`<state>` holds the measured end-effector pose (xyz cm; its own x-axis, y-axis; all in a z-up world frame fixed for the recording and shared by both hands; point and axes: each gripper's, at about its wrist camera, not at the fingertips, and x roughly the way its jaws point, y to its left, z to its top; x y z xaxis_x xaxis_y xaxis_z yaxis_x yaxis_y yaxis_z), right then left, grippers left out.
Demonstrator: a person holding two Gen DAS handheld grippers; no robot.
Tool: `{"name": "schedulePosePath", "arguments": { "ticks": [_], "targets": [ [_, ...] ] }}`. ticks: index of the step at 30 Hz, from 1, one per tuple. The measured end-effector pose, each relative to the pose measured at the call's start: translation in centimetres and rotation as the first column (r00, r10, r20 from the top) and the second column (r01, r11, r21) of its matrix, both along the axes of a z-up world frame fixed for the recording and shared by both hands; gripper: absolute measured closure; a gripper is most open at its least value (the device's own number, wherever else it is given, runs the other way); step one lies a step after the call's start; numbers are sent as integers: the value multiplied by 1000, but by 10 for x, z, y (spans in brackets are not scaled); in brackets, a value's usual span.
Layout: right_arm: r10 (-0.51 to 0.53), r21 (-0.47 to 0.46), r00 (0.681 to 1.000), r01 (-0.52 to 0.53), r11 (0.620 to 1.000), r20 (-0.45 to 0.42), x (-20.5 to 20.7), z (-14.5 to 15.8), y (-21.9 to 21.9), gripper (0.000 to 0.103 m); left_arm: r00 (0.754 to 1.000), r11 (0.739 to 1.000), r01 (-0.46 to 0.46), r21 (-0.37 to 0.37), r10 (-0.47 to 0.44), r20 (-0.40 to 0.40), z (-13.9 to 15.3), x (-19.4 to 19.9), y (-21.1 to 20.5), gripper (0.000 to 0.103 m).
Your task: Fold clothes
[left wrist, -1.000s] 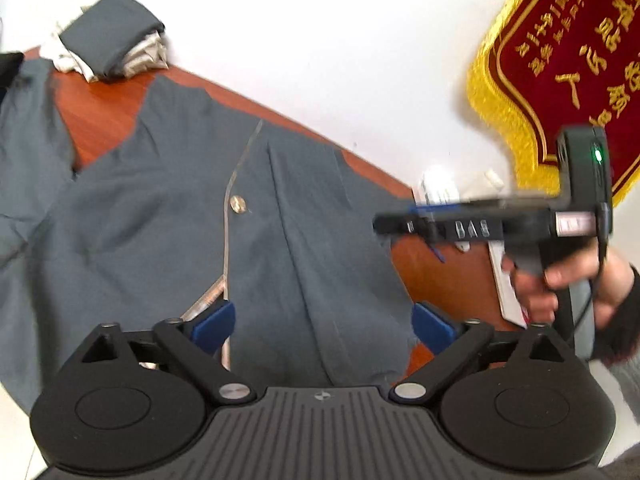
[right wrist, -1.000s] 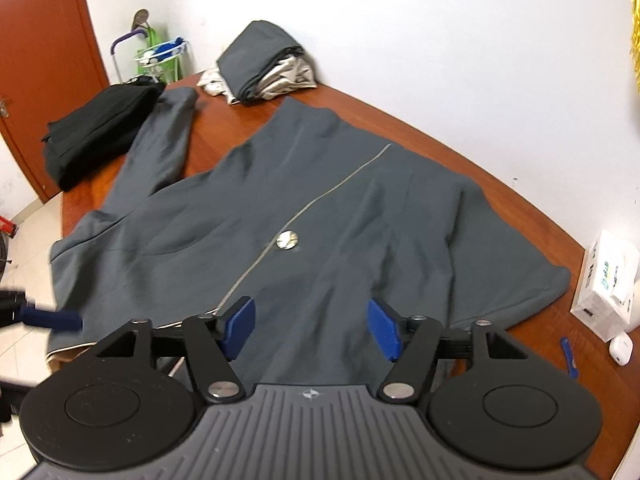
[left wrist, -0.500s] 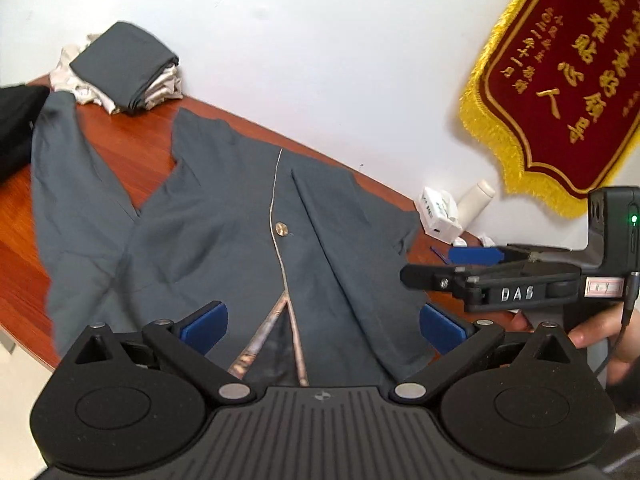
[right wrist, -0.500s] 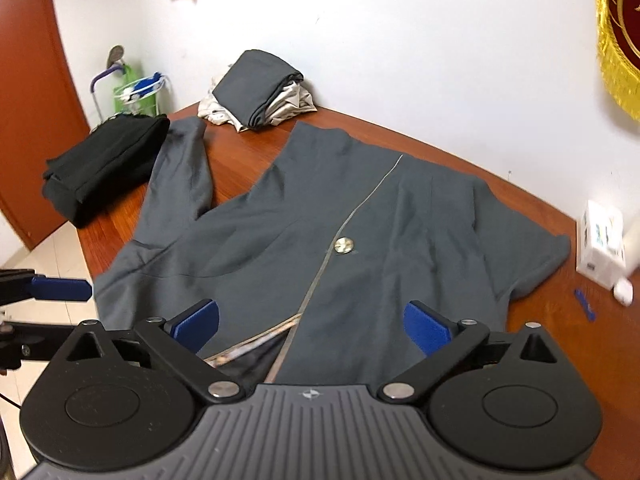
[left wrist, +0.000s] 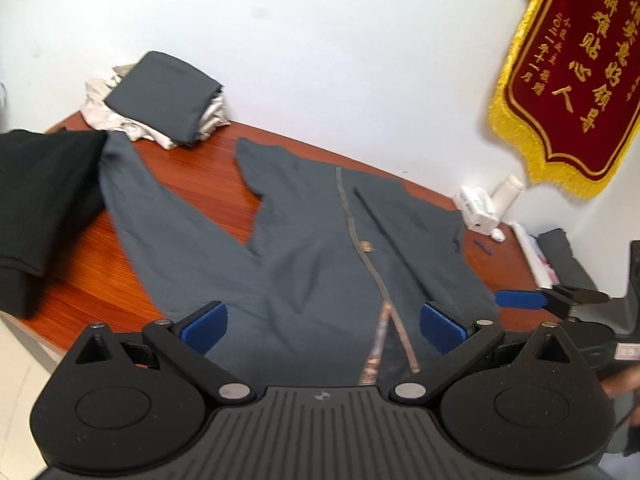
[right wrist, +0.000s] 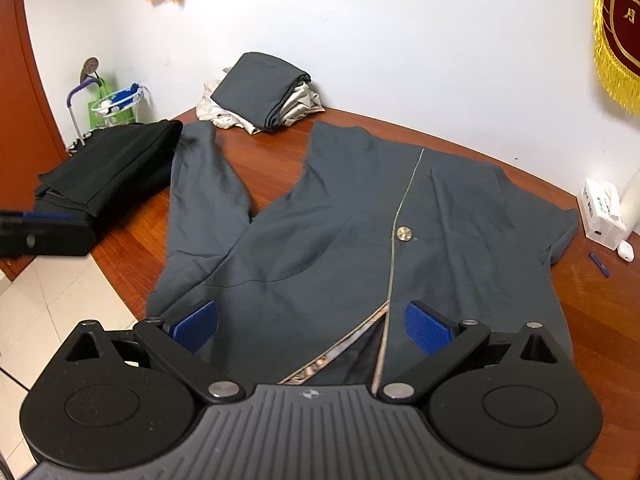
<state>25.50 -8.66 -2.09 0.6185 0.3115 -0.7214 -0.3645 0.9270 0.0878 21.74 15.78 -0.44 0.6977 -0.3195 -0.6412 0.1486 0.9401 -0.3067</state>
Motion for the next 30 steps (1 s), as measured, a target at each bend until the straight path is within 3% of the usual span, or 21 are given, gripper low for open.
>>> {"name": "schedulePosePath", "arguments": {
  "ticks": [8, 17, 30],
  "targets": [
    [2, 7, 1000, -2, 1000, -11, 2, -7, 46, 1, 1000, 999, 3, 45, -3, -9, -2, 23, 60, 0],
    [-14, 17, 1000, 14, 1000, 16, 24, -19, 92, 1, 998, 991, 58, 121, -57, -11, -11, 83, 121, 0],
    [-27, -67, 999, 29, 997, 33, 46, -19, 164, 1, 996, 990, 75, 116, -69, -60, -31, 166, 187, 0]
  ]
}}
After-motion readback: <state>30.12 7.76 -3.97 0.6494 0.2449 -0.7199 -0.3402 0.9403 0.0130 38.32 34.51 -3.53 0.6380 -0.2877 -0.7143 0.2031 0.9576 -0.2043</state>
